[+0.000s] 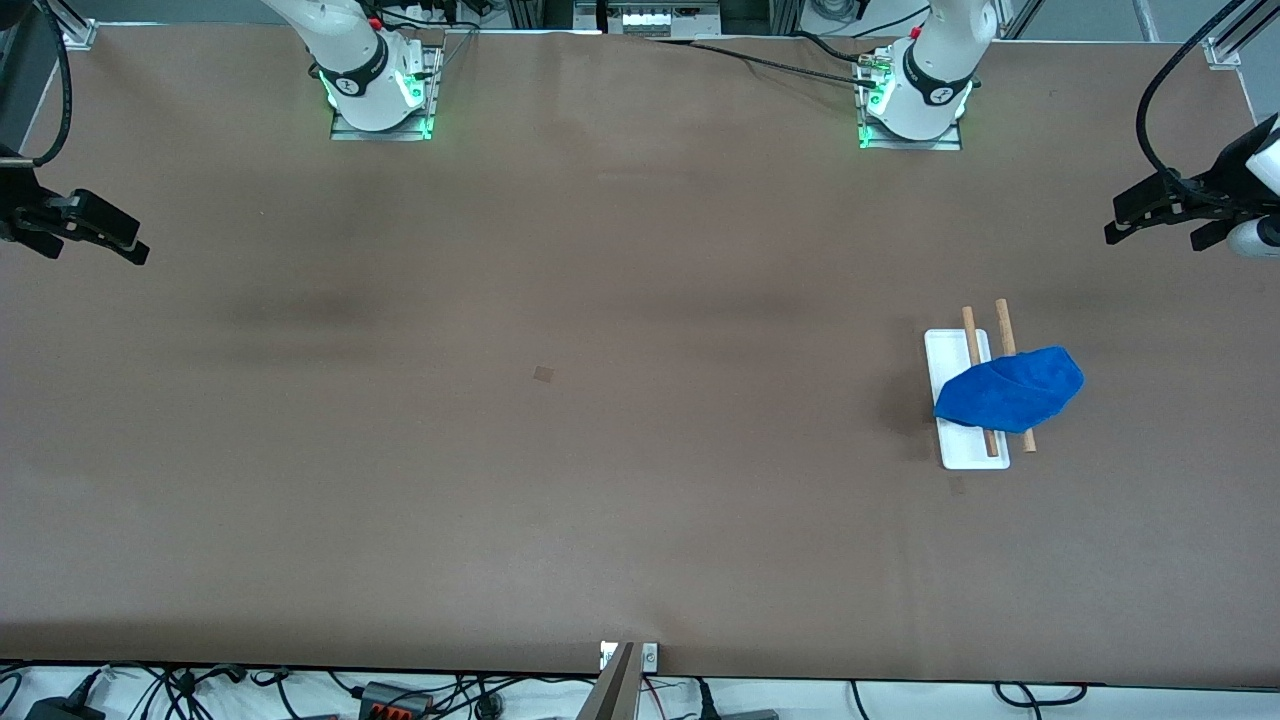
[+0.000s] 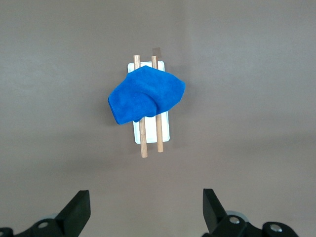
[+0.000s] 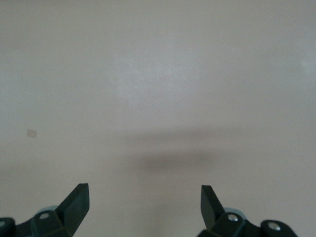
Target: Pass towel and hang on rack
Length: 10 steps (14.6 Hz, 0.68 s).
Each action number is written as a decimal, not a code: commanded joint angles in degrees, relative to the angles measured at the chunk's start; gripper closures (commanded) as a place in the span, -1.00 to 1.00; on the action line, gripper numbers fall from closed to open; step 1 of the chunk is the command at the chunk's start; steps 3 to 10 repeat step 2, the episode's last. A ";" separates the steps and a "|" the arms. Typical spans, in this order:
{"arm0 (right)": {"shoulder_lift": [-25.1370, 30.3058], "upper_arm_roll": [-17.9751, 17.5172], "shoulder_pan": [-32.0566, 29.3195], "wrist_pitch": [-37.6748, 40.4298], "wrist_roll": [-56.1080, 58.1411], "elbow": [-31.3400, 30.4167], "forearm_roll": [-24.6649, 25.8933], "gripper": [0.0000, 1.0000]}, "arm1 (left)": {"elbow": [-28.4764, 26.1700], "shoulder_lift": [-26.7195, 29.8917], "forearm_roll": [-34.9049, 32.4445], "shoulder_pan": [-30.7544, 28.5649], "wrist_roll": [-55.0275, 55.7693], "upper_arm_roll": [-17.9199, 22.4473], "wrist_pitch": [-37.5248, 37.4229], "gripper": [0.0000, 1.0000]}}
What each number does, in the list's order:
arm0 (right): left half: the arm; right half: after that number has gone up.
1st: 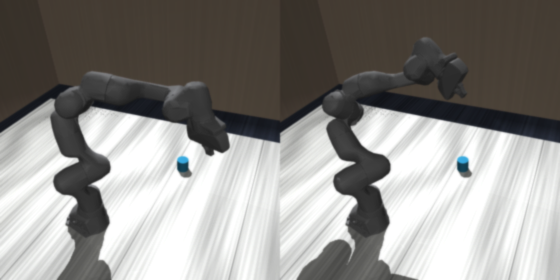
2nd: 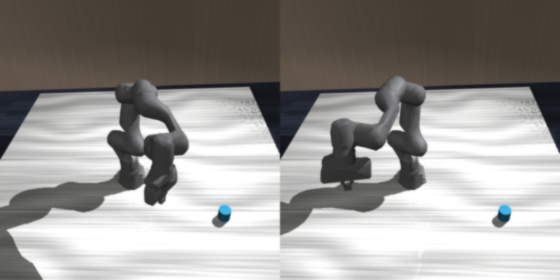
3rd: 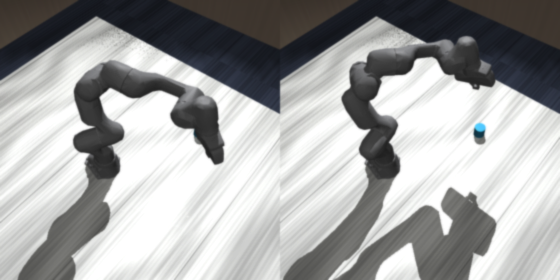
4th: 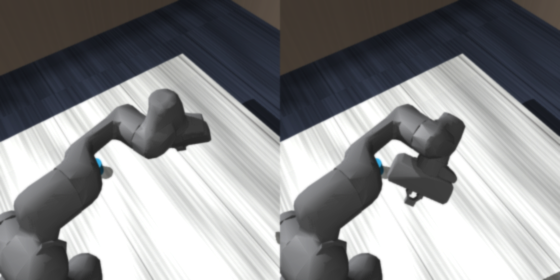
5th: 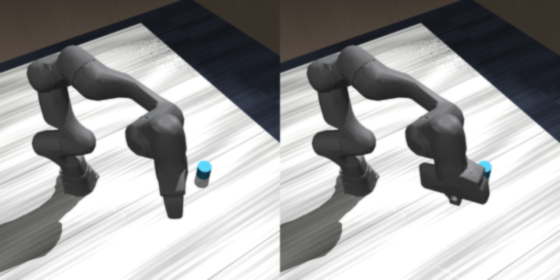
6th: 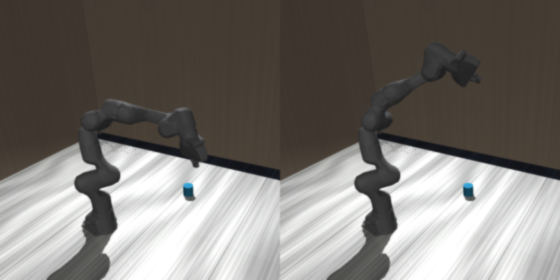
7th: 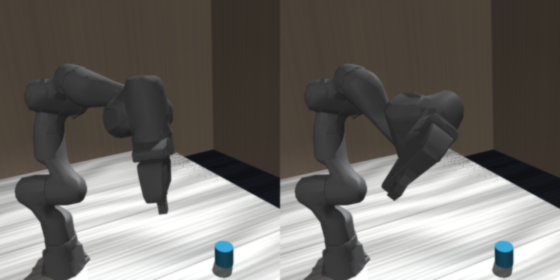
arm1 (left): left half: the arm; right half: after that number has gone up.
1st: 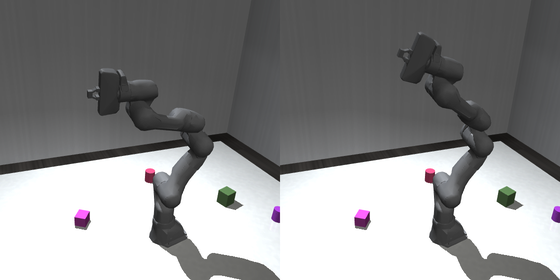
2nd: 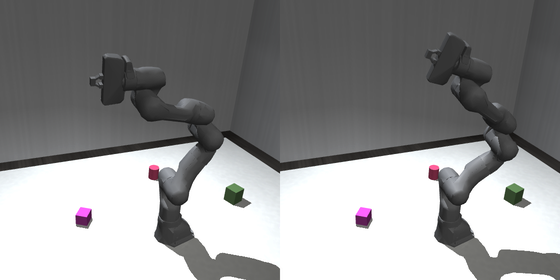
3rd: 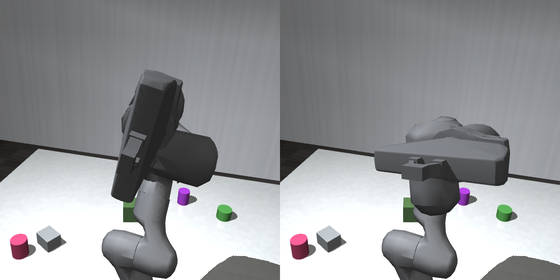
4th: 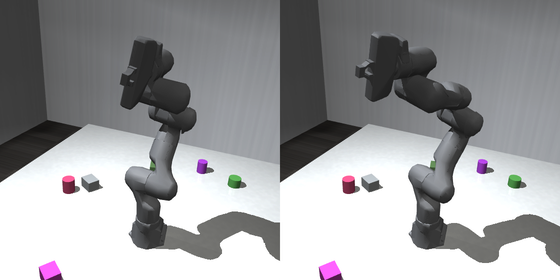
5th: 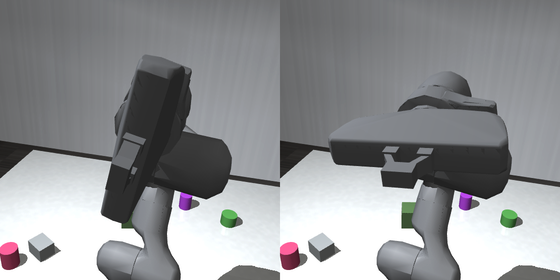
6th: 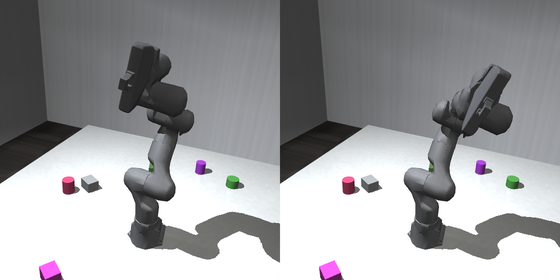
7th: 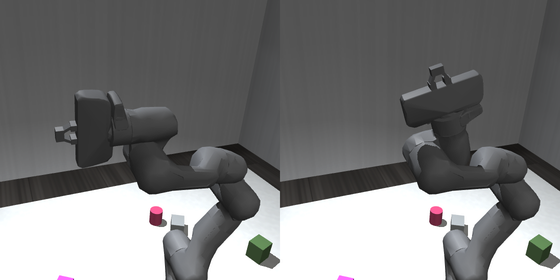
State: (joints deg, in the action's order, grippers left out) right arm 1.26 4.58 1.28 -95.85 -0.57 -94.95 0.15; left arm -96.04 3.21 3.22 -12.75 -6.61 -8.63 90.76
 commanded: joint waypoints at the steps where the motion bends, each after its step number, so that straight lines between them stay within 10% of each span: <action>1: -0.21 -0.88 -1.02 0.40 0.66 0.73 0.47 -1.00 | -0.03 0.75 -1.02 1.32 1.42 0.72 -0.76 -1.00; 10: -0.21 -0.80 -0.93 0.40 0.66 0.73 0.47 -1.00 | -0.03 0.75 -1.02 1.24 1.43 0.72 -0.76 -1.00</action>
